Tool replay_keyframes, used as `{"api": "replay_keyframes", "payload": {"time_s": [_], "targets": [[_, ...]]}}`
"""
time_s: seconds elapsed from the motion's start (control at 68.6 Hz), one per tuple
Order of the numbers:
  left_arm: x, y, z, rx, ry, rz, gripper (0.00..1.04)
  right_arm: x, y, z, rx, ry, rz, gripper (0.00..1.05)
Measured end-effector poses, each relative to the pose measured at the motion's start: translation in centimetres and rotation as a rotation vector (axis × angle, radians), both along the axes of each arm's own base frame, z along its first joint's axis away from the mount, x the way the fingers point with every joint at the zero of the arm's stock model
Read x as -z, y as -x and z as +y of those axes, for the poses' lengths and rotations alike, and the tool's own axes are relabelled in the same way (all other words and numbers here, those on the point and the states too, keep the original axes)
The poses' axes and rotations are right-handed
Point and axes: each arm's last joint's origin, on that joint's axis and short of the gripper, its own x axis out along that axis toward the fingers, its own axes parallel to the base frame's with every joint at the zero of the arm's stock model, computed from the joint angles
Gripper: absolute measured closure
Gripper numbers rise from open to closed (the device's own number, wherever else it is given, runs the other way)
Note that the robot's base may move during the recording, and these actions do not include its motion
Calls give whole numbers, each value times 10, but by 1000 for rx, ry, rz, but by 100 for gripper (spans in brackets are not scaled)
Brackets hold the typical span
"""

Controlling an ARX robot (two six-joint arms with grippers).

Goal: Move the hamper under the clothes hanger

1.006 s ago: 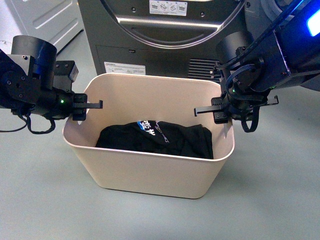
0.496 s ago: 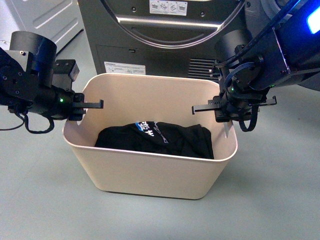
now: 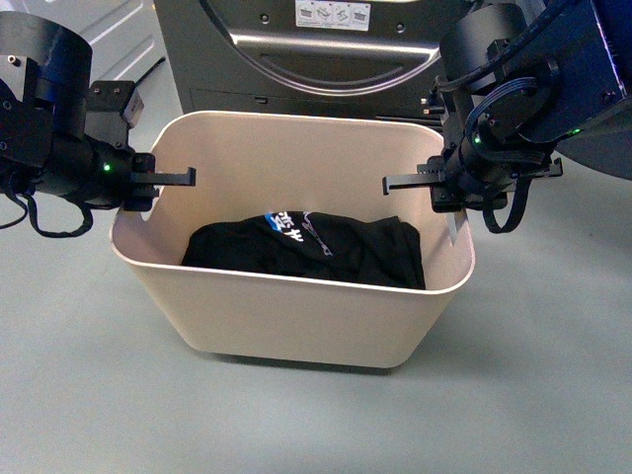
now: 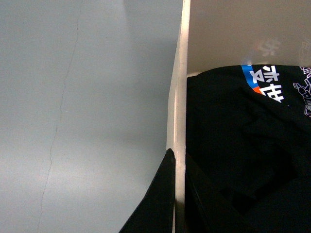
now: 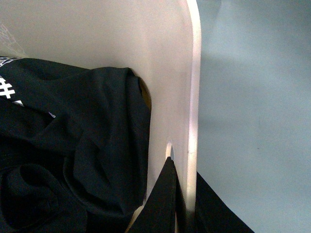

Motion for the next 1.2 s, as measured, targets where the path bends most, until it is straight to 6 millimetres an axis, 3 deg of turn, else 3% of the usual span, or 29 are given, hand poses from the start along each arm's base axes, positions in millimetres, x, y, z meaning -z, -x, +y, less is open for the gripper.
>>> {"api": "replay_keyframes", "payload": {"time_s": [0.598, 0.817, 1.196], "targets": [[1, 1, 0, 0, 0, 2, 101, 1, 1, 0, -1, 1, 6, 102], [1, 1, 13, -35, -15, 4, 101, 2, 5, 15, -48, -19, 9, 102], [-1, 1, -6, 31, 4, -3, 101, 0, 0, -6, 17, 5, -1, 102]]}}
